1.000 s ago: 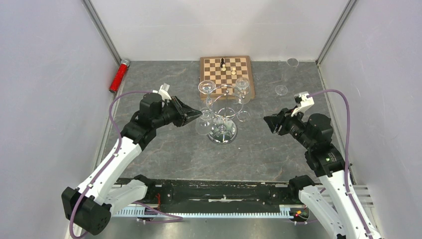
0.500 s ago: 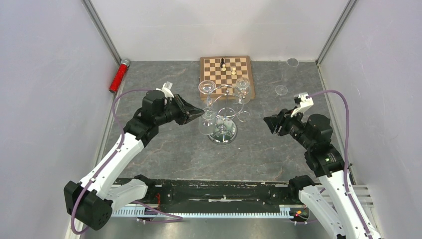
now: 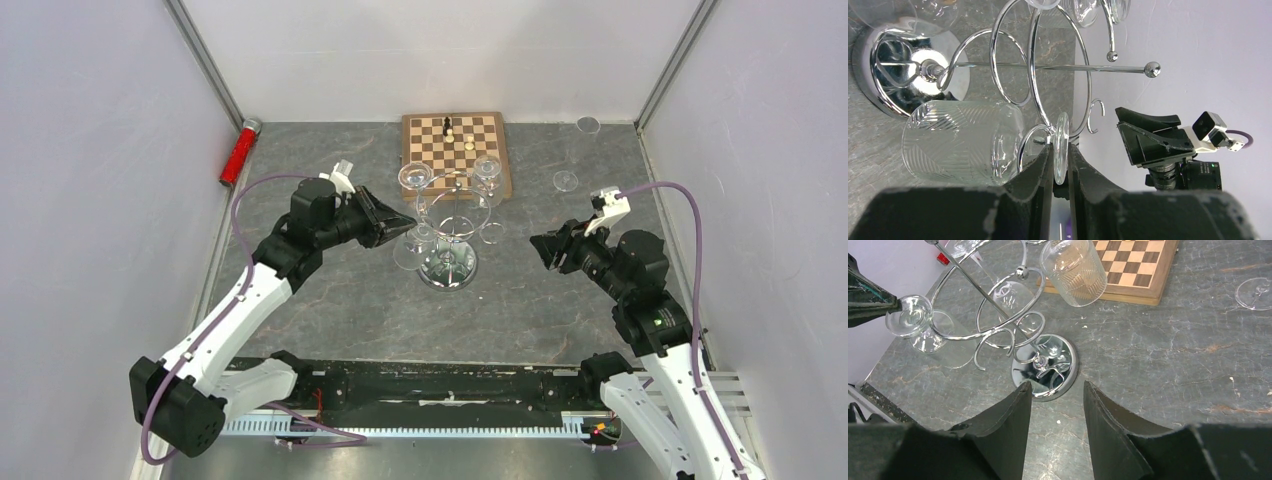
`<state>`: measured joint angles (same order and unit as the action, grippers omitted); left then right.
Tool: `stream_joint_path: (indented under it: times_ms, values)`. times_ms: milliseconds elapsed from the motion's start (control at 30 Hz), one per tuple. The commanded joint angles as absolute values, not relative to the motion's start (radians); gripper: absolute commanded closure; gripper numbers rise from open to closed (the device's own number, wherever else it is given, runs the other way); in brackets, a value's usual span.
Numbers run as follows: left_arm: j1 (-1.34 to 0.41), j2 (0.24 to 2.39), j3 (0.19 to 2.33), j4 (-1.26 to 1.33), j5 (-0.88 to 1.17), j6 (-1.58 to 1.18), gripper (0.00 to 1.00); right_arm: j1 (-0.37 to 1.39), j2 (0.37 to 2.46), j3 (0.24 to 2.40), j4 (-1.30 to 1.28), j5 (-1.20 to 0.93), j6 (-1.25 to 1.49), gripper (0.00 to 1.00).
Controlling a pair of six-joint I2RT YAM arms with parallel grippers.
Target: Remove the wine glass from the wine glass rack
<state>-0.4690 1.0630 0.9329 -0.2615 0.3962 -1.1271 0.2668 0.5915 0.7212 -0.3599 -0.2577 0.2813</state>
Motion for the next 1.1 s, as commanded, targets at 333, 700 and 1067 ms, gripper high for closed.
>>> stream_joint_path:
  times_ms: [333, 700, 1067]
  values:
    - [-0.499, 1.086, 0.98, -0.186, 0.455, -1.151, 0.78, 0.273, 0.582, 0.709, -0.324, -0.256, 0.265, 0.55]
    - [-0.499, 1.081, 0.983, -0.204, 0.473, -1.133, 0.96, 0.273, 0.585, 0.707, -0.322, -0.256, 0.268, 0.56]
    - [-0.499, 1.057, 1.001, -0.225, 0.463, -1.123, 0.98, 0.273, 0.587, 0.713, -0.321, -0.257, 0.269, 0.56]
